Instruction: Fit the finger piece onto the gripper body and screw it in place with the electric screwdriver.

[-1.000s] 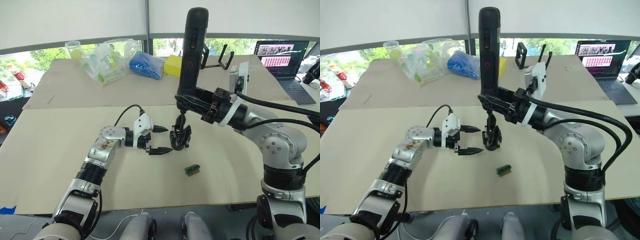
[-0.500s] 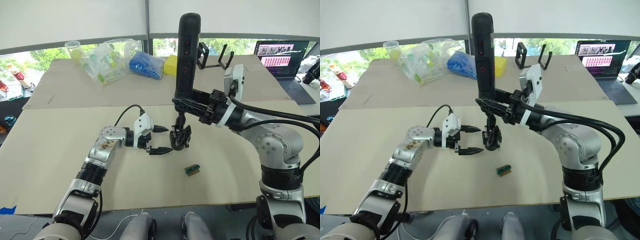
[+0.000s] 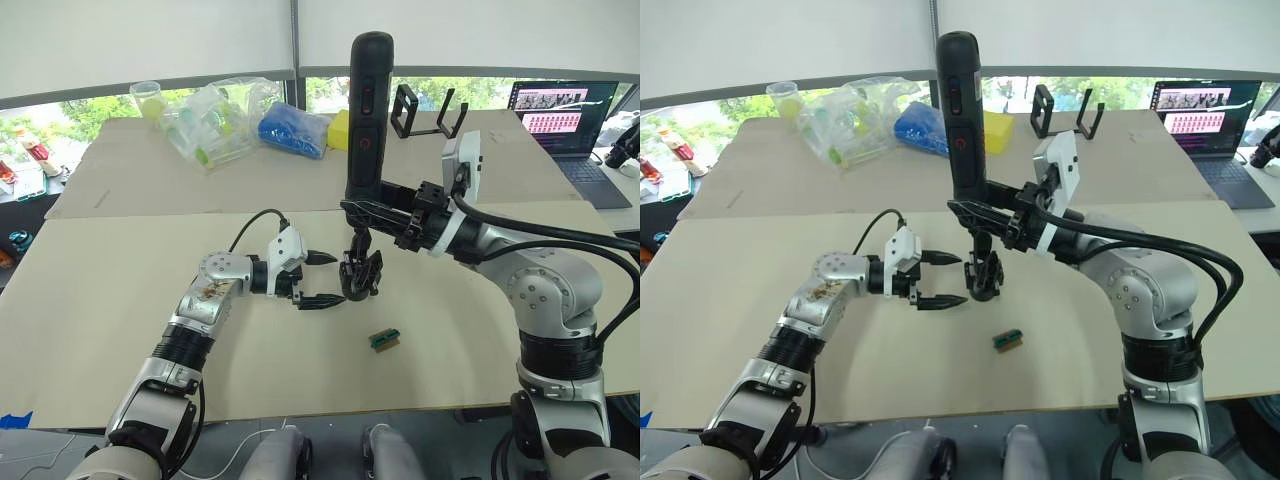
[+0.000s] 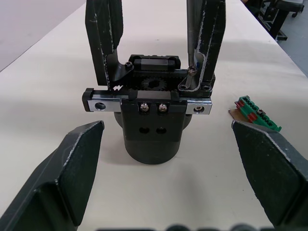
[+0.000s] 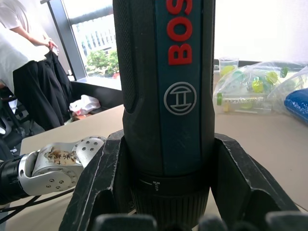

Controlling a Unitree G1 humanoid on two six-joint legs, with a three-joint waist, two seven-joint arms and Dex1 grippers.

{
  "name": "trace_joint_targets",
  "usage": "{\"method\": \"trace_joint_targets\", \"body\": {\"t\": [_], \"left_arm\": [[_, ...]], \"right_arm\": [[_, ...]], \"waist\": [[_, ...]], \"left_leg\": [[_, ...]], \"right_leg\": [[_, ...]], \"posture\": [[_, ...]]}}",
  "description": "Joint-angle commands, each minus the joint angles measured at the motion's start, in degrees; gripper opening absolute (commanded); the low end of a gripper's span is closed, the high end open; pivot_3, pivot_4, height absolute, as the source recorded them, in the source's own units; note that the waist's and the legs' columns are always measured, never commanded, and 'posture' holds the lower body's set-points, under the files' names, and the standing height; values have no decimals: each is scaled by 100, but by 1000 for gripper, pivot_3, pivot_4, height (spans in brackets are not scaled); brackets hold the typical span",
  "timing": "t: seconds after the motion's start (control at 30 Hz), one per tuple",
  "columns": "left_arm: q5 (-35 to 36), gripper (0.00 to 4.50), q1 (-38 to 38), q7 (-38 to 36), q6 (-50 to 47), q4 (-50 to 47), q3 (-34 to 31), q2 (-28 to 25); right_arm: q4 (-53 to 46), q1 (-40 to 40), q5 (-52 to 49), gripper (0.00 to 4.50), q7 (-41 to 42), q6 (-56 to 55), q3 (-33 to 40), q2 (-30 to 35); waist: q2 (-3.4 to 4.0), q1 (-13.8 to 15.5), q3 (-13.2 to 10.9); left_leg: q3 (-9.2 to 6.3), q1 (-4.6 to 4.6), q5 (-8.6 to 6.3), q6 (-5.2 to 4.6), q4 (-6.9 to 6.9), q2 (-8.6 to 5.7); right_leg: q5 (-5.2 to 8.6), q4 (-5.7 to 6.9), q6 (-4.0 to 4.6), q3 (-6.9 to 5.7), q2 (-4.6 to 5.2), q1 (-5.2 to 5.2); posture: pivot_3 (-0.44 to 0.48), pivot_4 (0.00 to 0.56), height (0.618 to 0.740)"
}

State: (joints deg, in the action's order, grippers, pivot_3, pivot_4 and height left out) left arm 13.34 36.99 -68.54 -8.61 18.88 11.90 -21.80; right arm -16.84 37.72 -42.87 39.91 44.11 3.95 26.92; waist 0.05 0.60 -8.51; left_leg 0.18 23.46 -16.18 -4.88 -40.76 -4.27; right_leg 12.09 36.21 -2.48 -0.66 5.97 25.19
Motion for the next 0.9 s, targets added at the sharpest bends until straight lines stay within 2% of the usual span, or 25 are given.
{"method": "trace_joint_targets", "body": {"t": [0.03,0.9], "left_arm": [[11,4500,8,1,44,-159,-19,13],[7,4500,-18,-11,81,-167,-17,8]], "right_arm": [[-174,161,-11,1915,71,-318,124,-17],[-228,59,152,1915,233,-381,94,21]], "waist": [[0,0,0],[0,0,0]], "left_leg": [[0,0,0,0,0,0],[0,0,0,0,0,0]], "right_leg": [[0,0,0,0,0,0],[0,0,0,0,0,0]], "posture": [[0,150,740],[0,150,740]]}}
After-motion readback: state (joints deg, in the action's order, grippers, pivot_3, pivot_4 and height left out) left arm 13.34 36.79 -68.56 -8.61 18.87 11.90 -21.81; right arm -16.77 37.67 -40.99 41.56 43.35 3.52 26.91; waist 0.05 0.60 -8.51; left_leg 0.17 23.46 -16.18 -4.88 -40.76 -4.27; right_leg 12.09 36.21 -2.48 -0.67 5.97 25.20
